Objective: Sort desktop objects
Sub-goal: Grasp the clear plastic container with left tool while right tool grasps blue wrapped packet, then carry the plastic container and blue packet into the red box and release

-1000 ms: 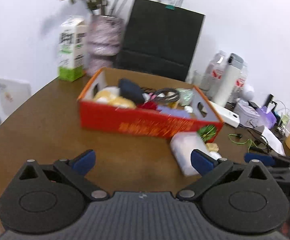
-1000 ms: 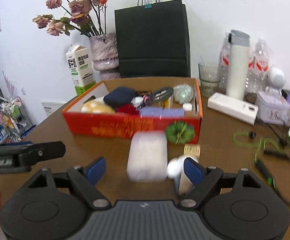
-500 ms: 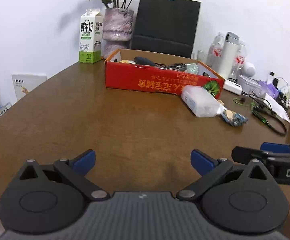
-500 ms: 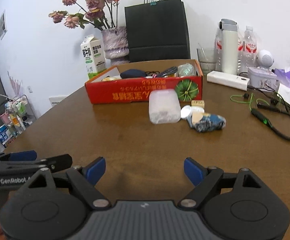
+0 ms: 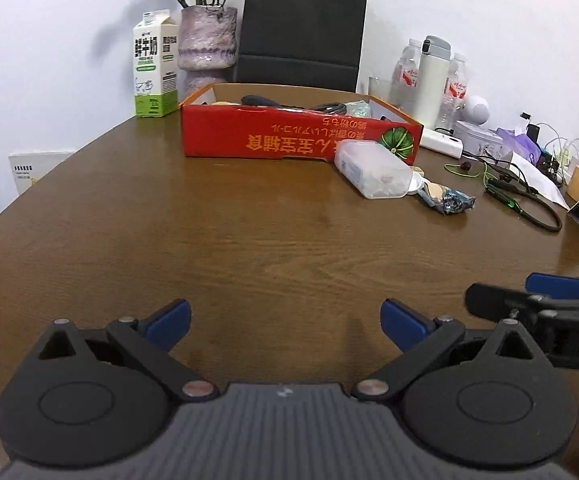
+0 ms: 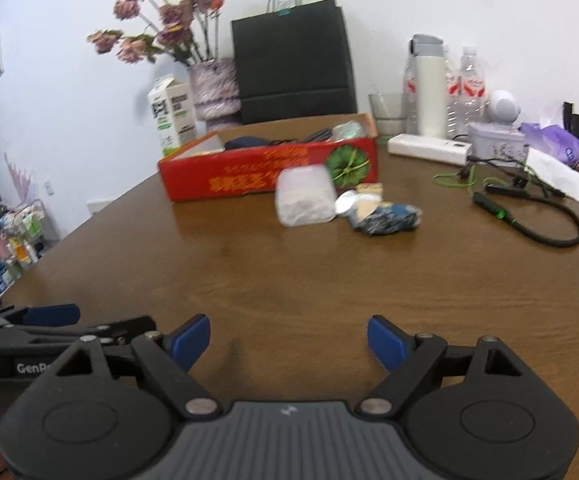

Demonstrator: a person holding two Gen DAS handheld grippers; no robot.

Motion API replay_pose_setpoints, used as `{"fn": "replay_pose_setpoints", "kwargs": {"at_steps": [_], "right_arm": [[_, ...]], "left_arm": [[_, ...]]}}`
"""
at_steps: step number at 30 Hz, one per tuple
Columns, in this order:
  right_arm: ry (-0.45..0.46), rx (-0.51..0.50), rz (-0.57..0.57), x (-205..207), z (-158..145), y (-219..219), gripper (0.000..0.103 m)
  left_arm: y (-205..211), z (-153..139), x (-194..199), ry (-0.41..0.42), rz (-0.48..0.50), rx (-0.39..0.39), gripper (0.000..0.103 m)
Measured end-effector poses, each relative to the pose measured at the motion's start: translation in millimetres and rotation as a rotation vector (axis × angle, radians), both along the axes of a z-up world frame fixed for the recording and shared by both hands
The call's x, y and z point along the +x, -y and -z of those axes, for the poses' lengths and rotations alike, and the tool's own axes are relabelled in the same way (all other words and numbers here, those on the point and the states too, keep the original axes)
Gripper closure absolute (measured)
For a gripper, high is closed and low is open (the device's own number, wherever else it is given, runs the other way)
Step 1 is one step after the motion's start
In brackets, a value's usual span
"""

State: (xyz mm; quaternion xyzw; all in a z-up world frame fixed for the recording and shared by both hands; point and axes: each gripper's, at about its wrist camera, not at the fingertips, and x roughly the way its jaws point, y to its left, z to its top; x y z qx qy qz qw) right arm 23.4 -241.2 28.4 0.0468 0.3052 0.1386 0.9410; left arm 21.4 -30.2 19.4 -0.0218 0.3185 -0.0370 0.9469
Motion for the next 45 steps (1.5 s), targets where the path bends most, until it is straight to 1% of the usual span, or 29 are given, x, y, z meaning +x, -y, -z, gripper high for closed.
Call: {"fn": "replay_pose_setpoints", "kwargs": {"at_steps": [2, 3, 5, 7, 9, 11, 12, 14, 15, 18, 20, 22, 24, 25, 26, 27, 28, 30, 33, 36, 38, 39, 41, 43, 45], "right_arm": [[-0.011, -0.024, 0.023, 12, 2, 6, 0.020], [-0.025, -0.039, 0.034, 21, 3, 10, 0.024], [-0.025, -0.049, 0.048, 35, 3, 18, 0.029], [-0.017, -0.056, 0.061, 54, 1, 28, 0.030], [-0.014, -0.075, 0.076, 77, 0, 36, 0.037], [-0.017, -0.092, 0.076, 104, 1, 41, 0.043], [-0.017, -0.095, 0.076, 117, 1, 42, 0.045], [-0.021, -0.106, 0.075, 144, 5, 41, 0.047], [-0.026, -0.108, 0.074, 154, 7, 40, 0.049], [-0.060, -0.101, 0.070, 178, 16, 38, 0.051], [-0.085, -0.092, 0.064, 186, 23, 38, 0.052], [-0.074, -0.098, 0.054, 186, 24, 37, 0.055], [-0.071, -0.099, 0.045, 185, 25, 37, 0.062], [-0.065, -0.112, 0.038, 183, 25, 36, 0.063], [-0.058, -0.119, 0.033, 181, 25, 35, 0.067], [-0.054, -0.120, 0.032, 179, 24, 35, 0.069], [-0.051, -0.117, 0.028, 178, 24, 35, 0.070], [-0.041, -0.104, 0.021, 175, 24, 36, 0.074], [-0.039, -0.050, -0.018, 164, 18, 36, 0.079], [-0.016, -0.026, -0.005, 147, 8, 36, 0.079], [-0.015, 0.020, 0.003, 131, 3, 38, 0.079], [-0.015, 0.051, 0.004, 119, 2, 39, 0.079], [-0.012, 0.081, -0.010, 98, 1, 37, 0.079], [-0.018, 0.085, -0.021, 80, 1, 32, 0.079], [-0.024, 0.066, -0.036, 65, 2, 24, 0.079]], "left_arm": [[5, -1, 13, -0.017, 0.020, -0.003, 0.000], [10, -3, 20, -0.018, 0.037, -0.010, 0.000], [17, -6, 32, -0.008, 0.055, -0.015, 0.000], [27, -11, 50, 0.012, 0.058, -0.001, 0.000], [38, -17, 77, 0.001, 0.035, 0.003, 0.000], [44, -24, 104, 0.009, 0.032, -0.048, 0.000], [50, -27, 121, 0.015, 0.038, -0.068, 0.000], [62, -30, 152, 0.015, 0.040, -0.064, 0.000], [70, -30, 170, 0.013, 0.040, -0.055, 0.000], [91, -27, 204, 0.017, 0.036, -0.020, 0.000], [104, -22, 220, 0.012, 0.057, 0.020, 0.000], [115, -13, 236, -0.017, 0.084, 0.062, 0.001], [116, -6, 240, -0.034, 0.085, 0.065, 0.008], [114, -3, 241, -0.043, 0.078, 0.053, 0.020], [112, -1, 239, -0.052, 0.073, 0.036, 0.026], [107, 0, 238, -0.060, 0.070, 0.006, 0.027], [103, 0, 237, -0.060, 0.061, -0.004, 0.027], [97, -1, 231, -0.055, 0.044, -0.009, 0.029], [87, -6, 216, -0.037, 0.047, -0.027, 0.032], [72, -15, 190, -0.017, 0.051, -0.027, 0.033], [57, -22, 166, -0.002, 0.056, -0.020, 0.033], [49, -24, 155, -0.001, 0.049, -0.023, 0.033], [33, -27, 131, 0.000, 0.038, -0.043, 0.033], [21, -26, 108, -0.012, 0.044, -0.049, 0.033], [13, -25, 88, -0.019, 0.047, -0.049, 0.033]]}}
